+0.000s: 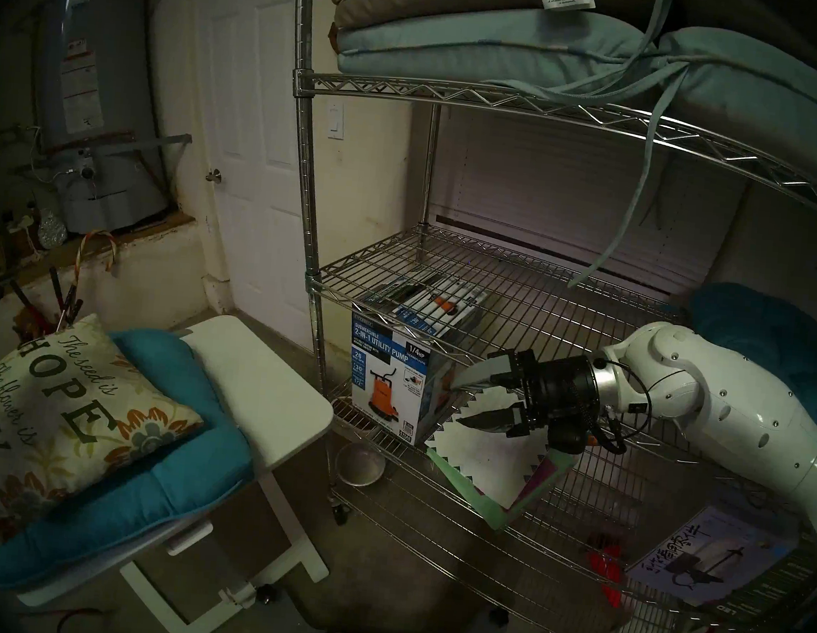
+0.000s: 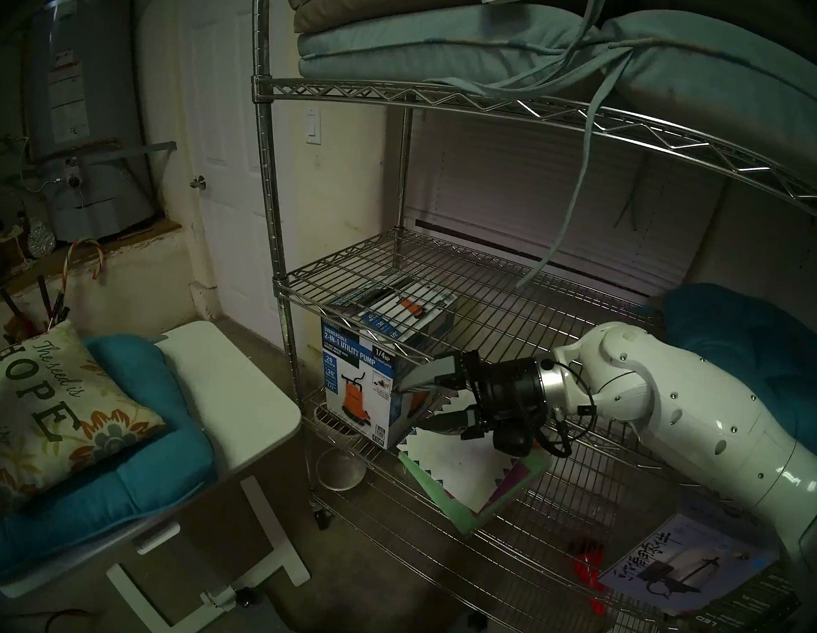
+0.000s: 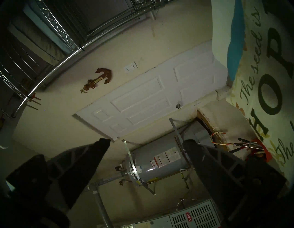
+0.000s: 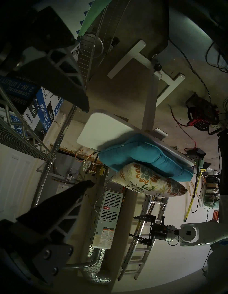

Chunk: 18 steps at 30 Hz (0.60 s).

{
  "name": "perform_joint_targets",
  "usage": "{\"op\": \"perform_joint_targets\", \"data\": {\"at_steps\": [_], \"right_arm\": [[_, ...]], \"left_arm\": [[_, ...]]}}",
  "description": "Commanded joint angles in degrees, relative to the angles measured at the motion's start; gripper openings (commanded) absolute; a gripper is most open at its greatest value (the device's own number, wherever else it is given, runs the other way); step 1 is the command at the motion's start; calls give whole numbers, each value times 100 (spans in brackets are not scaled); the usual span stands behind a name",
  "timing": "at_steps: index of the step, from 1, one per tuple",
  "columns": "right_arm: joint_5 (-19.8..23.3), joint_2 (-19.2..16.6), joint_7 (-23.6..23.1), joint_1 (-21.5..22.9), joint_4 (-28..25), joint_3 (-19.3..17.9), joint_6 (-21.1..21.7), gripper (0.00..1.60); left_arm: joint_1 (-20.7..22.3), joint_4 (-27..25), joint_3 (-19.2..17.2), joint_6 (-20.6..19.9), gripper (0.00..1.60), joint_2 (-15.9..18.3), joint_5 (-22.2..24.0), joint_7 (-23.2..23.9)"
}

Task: Take cushion off the shelf

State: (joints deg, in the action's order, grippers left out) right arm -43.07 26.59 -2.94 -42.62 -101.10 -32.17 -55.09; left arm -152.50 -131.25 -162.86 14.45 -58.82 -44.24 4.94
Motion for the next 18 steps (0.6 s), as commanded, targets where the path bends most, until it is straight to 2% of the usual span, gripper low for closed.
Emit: {"op": "perform_joint_targets", "data": {"at_steps": [1, 4, 5, 8, 9, 10, 13, 14, 18], "right_arm": [[38, -10, 41, 64, -33, -43, 9, 160], [38, -10, 41, 64, -33, -43, 9, 160], [38, -10, 41, 64, -33, -43, 9, 160], [38, -10, 41, 65, -33, -43, 9, 160], [38, -10, 42, 65, -33, -43, 9, 160], [38, -10, 41, 65, -33, -43, 9, 160], [38, -10, 41, 65, -33, -43, 9, 160], [38, -10, 41, 65, -33, -43, 9, 160], [38, -10, 41, 64, -34, -43, 9, 160]], "left_arm": [[614, 55, 314, -164, 160, 631, -199, 218], [812, 141, 562, -215, 160, 874, -304, 328], [832, 108, 624, -231, 160, 834, -341, 335], [1120, 233, 915, -279, 160, 1142, -437, 462], [1069, 153, 944, -313, 160, 1046, -469, 435], [1254, 253, 1094, -320, 160, 1225, -522, 506], [1350, 238, 1316, -416, 160, 1305, -587, 541], [1510, 310, 1455, -438, 160, 1458, -614, 599], [1712, 294, 1745, -571, 160, 1641, -669, 655]]}}
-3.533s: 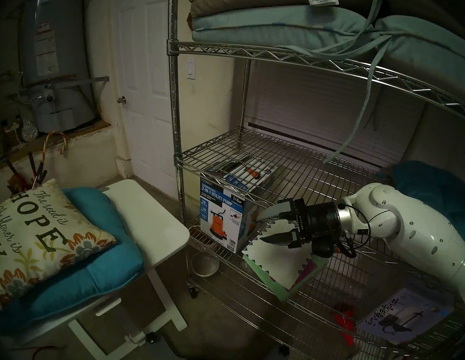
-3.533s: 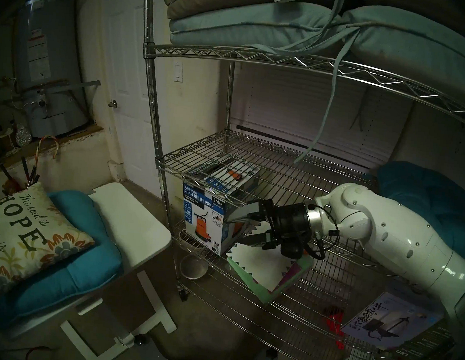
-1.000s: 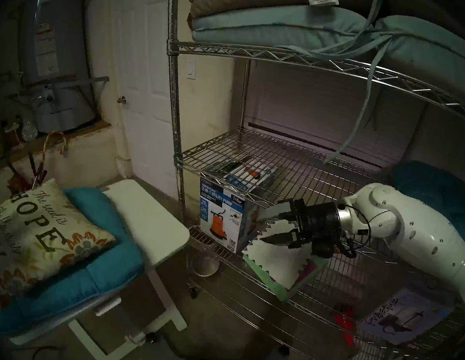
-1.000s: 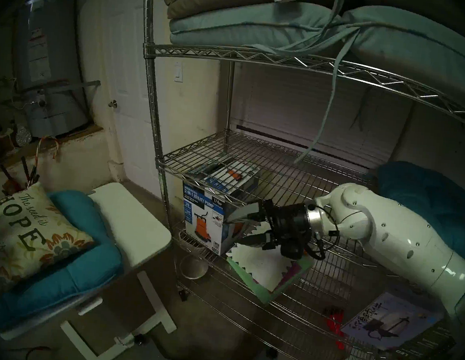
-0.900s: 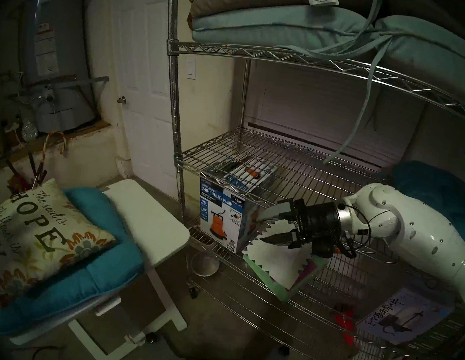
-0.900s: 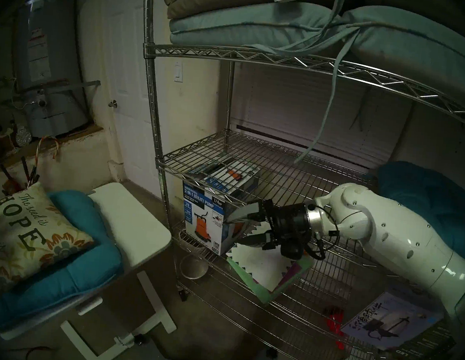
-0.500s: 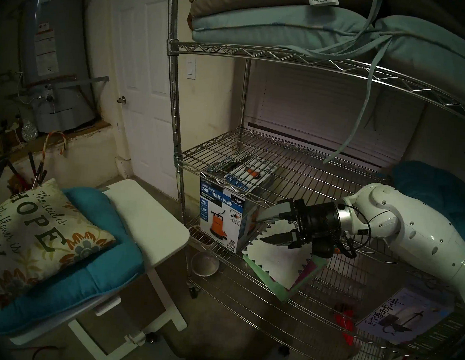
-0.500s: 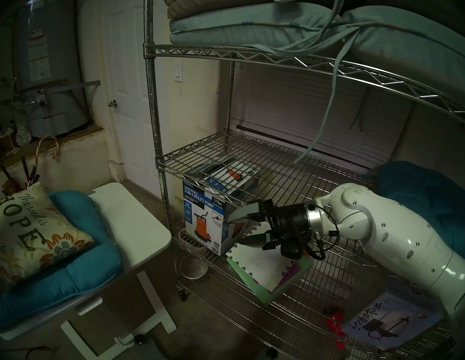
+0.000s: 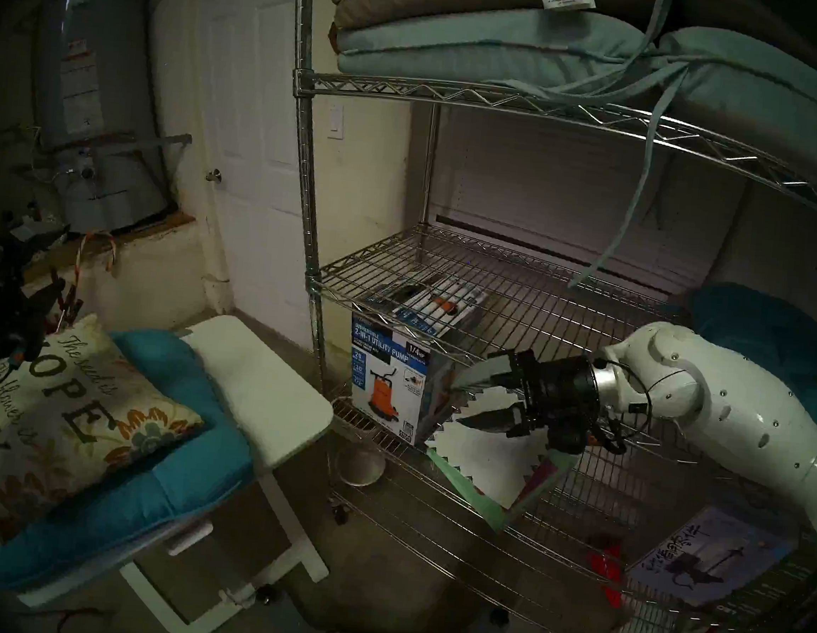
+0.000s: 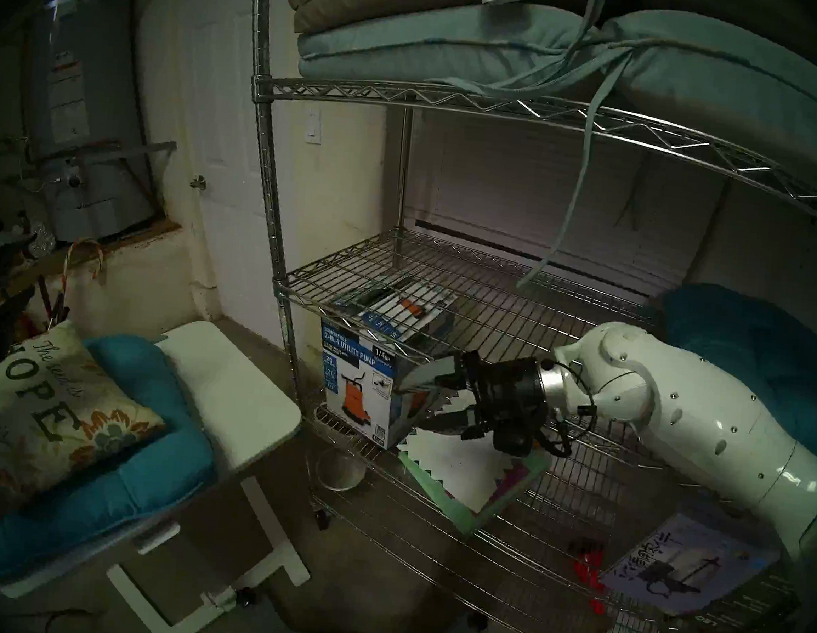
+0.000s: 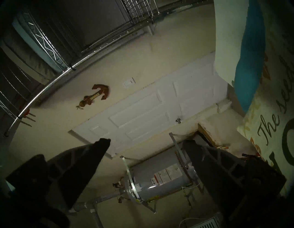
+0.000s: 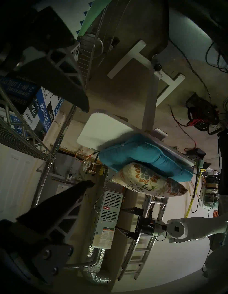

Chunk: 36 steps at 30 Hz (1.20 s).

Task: Take cushion off the shelf

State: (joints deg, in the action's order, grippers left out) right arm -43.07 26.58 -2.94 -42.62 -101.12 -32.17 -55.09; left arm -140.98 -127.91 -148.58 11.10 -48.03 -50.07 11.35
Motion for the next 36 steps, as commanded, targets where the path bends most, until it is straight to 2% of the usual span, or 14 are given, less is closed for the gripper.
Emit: {"op": "perform_joint_targets", "data": {"at_steps": [1, 2, 3, 4, 6, 7, 16, 18, 19, 20, 22, 25, 32, 36], "right_arm": [[38, -9, 42, 65, -31, -43, 9, 160], [38, -9, 42, 65, -31, -42, 9, 160], [39, -9, 42, 65, -31, -43, 9, 160], [39, -9, 42, 65, -31, -42, 9, 160], [39, -9, 42, 65, -31, -42, 9, 160], [39, -9, 43, 66, -30, -42, 9, 160], [42, -9, 45, 69, -27, -42, 9, 160], [42, -9, 45, 69, -27, -42, 9, 160], [42, -9, 45, 70, -26, -42, 9, 160], [42, -9, 46, 70, -26, -42, 9, 160], [42, -9, 45, 70, -27, -42, 9, 160], [43, -9, 46, 70, -26, -42, 9, 160], [48, -6, 50, 77, -16, -40, 9, 160], [48, -5, 50, 79, -15, -40, 9, 160]], "left_arm": [[700, 19, 436, -273, 160, 695, -101, 65], [799, 48, 533, -305, 160, 789, -108, 96], [656, -79, 494, -357, 160, 644, -129, 41], [901, 57, 666, -381, 160, 884, -125, 127], [879, -1, 743, -460, 160, 861, -157, 102], [1054, 100, 891, -492, 160, 1029, -159, 155], [1571, 236, 1616, -826, 160, 1524, -184, 184], [1793, 344, 1859, -913, 160, 1784, -156, 205], [1682, 232, 1809, -927, 160, 1630, -198, 152], [1884, 335, 1994, -977, 160, 1831, -169, 184], [1856, 261, 2011, -1025, 160, 1801, -179, 156], [2155, 399, 2321, -1191, 160, 2174, -76, 182], [2528, 380, 2760, -1531, 160, 2387, 33, 169], [2630, 273, 2812, -1733, 160, 2361, 58, 240]]}}
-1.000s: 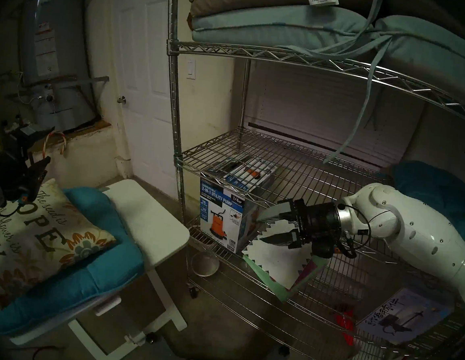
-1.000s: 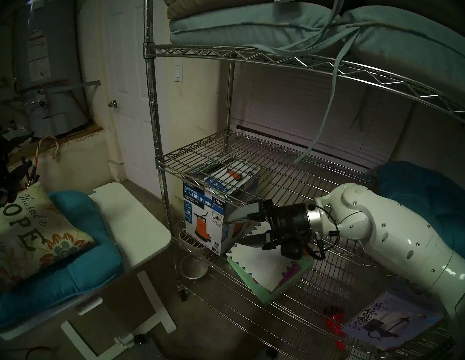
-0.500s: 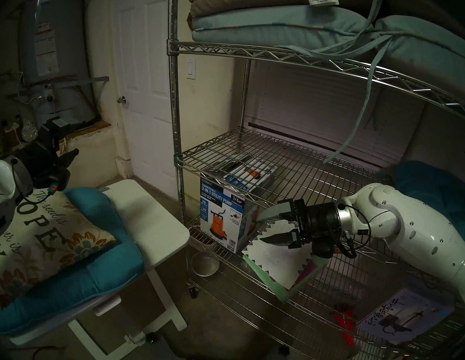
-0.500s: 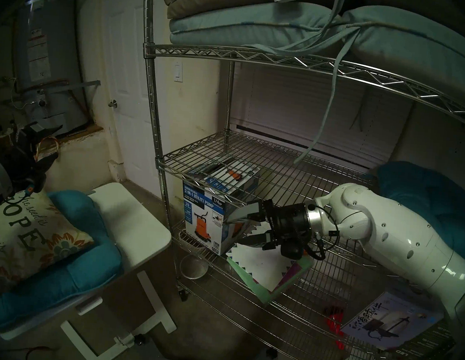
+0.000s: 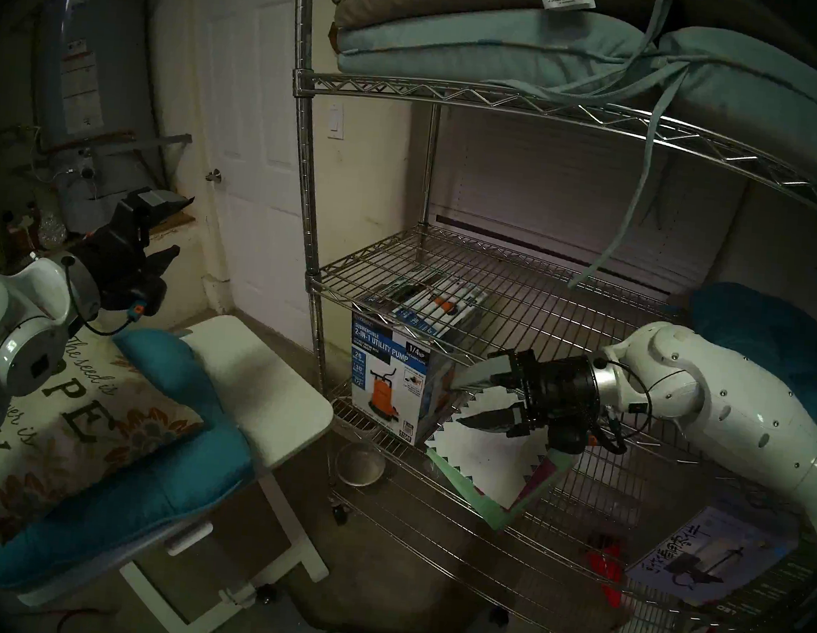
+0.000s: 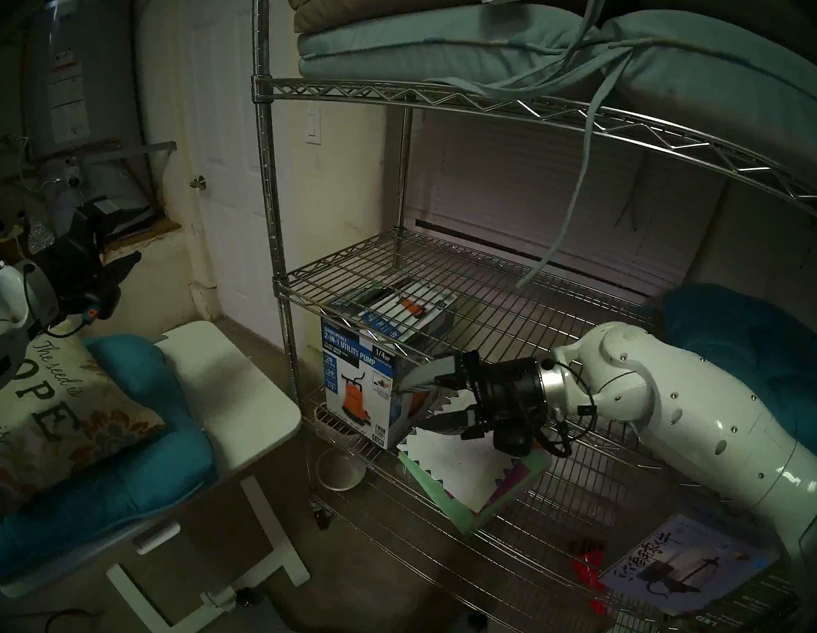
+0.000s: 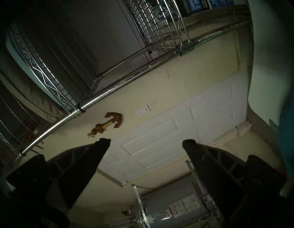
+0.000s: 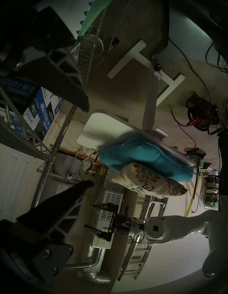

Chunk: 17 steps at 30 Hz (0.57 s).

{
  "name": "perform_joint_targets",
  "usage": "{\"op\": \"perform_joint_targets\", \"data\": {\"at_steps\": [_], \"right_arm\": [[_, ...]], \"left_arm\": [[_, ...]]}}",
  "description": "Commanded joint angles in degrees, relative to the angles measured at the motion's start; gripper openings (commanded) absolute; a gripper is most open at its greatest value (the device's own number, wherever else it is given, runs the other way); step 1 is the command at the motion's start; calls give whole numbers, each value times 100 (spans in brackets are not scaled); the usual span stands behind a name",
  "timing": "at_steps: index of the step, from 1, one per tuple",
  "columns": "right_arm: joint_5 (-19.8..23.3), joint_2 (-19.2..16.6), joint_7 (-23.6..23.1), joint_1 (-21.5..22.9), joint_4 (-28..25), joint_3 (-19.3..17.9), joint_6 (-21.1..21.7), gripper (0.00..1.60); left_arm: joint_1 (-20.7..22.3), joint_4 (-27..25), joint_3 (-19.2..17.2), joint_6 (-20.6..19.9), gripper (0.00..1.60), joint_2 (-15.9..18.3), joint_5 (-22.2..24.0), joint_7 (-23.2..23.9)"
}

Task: Take cushion off the shelf

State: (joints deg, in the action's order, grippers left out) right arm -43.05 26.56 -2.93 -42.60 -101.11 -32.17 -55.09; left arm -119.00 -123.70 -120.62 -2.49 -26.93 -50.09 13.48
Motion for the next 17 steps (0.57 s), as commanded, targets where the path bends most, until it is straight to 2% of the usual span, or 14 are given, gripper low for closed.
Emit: {"op": "perform_joint_targets", "data": {"at_steps": [1, 6, 17], "right_arm": [[47, -2, 50, 78, -14, -40, 9, 160], [50, 2, 53, 85, -4, -38, 9, 160], [52, 6, 57, 92, 6, -35, 9, 160]], "left_arm": [[462, -145, 54, -417, 160, 268, 66, 30], [579, -137, 205, -612, 160, 341, 80, 55], [670, -129, 321, -741, 160, 391, 80, 75]]}}
